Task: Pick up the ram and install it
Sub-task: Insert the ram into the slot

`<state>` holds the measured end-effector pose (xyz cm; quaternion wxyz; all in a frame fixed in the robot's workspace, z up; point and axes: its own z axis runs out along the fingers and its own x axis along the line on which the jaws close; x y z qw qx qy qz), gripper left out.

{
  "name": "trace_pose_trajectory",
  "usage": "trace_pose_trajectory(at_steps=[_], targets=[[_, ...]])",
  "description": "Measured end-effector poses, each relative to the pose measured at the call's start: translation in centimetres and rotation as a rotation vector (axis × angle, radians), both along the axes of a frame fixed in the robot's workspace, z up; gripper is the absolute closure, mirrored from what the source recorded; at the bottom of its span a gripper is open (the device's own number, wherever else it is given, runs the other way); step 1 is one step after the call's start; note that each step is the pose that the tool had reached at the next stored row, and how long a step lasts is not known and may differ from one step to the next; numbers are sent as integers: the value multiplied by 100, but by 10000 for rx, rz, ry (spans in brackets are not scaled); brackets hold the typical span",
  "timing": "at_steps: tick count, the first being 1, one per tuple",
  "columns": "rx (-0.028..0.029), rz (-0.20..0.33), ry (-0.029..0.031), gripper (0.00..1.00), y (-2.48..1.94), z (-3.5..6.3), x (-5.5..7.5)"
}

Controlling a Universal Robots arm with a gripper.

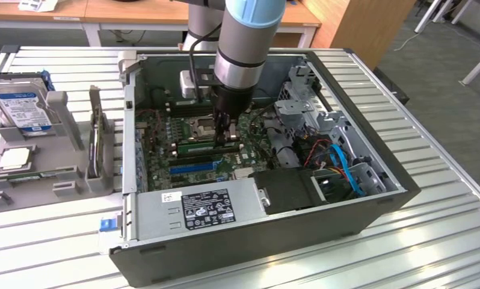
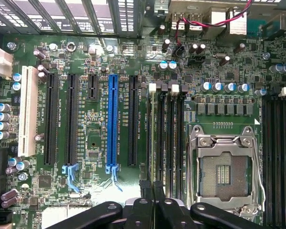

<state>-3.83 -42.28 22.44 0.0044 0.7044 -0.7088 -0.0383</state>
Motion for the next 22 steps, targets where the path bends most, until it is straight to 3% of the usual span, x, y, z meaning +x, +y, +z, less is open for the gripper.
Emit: trace_pose_trajectory(at_steps=[16, 17, 22], targets=[[3, 0, -1, 87, 0, -1, 0], [2, 0, -1, 81, 0, -1, 0], [2, 0, -1, 81, 0, -1, 0]])
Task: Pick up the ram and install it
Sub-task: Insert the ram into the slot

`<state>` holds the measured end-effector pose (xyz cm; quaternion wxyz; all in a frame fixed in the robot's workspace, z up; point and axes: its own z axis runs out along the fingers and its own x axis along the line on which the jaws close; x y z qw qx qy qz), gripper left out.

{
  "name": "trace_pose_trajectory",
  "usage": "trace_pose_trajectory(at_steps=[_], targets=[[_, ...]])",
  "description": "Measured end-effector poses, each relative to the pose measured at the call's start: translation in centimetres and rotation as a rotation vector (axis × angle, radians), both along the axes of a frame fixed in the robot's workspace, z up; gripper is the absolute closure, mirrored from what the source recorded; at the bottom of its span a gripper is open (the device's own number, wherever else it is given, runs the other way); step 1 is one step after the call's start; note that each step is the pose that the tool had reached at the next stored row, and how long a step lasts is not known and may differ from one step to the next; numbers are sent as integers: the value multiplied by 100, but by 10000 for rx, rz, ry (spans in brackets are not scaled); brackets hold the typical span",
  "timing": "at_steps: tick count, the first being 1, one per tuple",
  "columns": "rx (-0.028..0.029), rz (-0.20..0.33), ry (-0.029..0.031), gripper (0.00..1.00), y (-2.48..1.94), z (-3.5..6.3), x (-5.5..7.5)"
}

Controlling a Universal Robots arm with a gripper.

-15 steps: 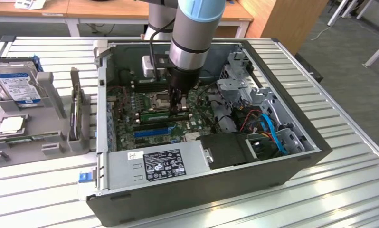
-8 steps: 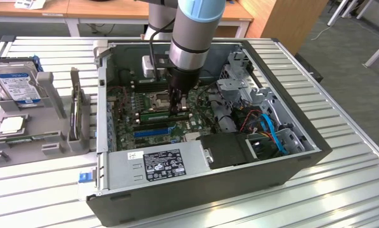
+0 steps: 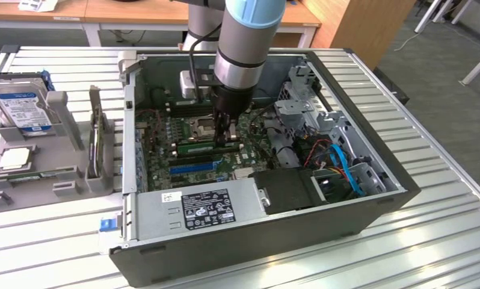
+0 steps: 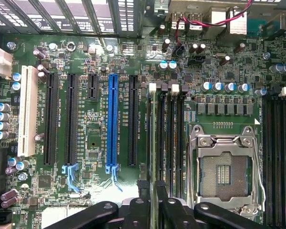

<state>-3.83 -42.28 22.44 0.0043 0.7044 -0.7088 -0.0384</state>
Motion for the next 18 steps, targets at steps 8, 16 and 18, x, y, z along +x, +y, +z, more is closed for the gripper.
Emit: trace_pose_trajectory(at_steps=[8, 16, 18], targets=[[-2, 0, 1, 81, 0, 10, 0], [0, -1, 0, 81, 0, 131, 0], [1, 0, -1, 81, 0, 179, 0]])
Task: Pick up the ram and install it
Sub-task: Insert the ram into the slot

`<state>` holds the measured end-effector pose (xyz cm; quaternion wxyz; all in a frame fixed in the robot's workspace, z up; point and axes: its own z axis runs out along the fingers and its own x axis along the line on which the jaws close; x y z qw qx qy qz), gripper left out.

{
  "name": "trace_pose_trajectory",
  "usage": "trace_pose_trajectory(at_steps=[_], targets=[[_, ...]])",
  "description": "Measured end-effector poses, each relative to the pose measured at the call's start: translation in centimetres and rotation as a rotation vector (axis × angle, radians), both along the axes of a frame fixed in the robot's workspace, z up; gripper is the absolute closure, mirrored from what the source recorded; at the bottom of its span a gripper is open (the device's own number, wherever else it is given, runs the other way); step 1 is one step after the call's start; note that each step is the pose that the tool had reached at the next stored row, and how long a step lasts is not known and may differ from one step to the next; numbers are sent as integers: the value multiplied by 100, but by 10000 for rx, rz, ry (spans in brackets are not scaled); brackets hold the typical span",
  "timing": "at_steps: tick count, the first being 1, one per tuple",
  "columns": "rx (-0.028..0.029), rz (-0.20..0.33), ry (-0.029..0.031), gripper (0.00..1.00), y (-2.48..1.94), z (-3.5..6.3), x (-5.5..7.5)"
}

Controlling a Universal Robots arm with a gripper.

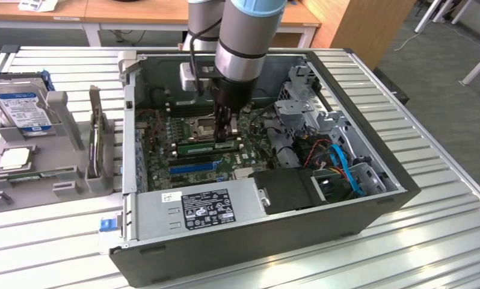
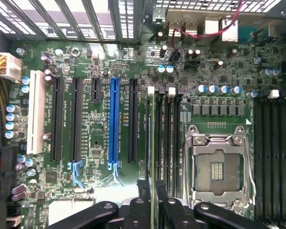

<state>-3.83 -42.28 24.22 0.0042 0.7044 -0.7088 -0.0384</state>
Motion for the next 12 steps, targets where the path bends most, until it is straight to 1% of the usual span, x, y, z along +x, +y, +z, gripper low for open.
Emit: trace_pose_trajectory(at_steps=[12], targets=[[-2, 0, 1, 81, 0, 318, 0]])
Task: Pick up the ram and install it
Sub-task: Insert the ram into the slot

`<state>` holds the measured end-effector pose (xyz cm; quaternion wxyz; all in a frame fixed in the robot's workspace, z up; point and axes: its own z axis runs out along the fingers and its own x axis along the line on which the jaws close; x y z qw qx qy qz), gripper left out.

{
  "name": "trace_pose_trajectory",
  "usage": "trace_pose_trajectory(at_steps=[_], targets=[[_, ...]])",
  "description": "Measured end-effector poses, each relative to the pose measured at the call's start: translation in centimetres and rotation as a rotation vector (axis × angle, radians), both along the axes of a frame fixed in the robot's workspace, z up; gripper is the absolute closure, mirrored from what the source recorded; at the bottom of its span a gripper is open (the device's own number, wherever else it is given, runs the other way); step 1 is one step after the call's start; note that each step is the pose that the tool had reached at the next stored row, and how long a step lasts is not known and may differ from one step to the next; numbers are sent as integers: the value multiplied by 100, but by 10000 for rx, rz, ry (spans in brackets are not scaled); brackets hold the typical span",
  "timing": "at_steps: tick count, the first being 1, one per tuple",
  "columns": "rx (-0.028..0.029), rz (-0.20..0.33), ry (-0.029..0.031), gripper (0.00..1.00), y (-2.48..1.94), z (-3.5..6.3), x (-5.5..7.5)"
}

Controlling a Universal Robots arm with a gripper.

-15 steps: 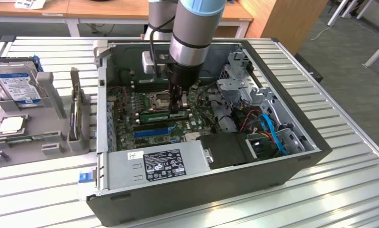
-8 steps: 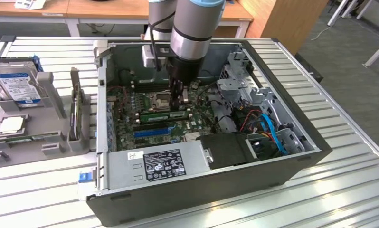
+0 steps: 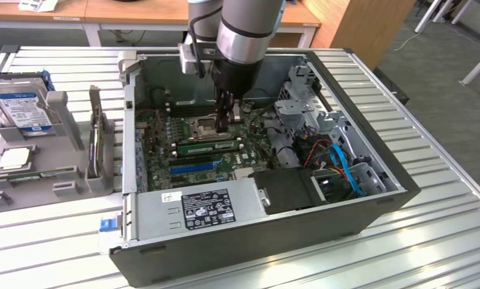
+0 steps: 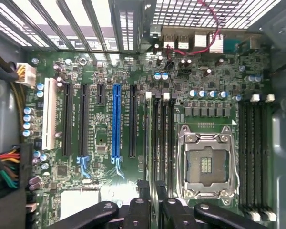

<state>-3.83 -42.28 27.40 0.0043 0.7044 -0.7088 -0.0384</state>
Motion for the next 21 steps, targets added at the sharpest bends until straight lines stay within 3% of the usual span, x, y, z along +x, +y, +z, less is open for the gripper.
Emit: trace_pose_trajectory(at_steps=[8, 21], targets=[[-1, 0, 0, 81, 0, 189, 0], [0, 0, 0, 81, 0, 413, 0]])
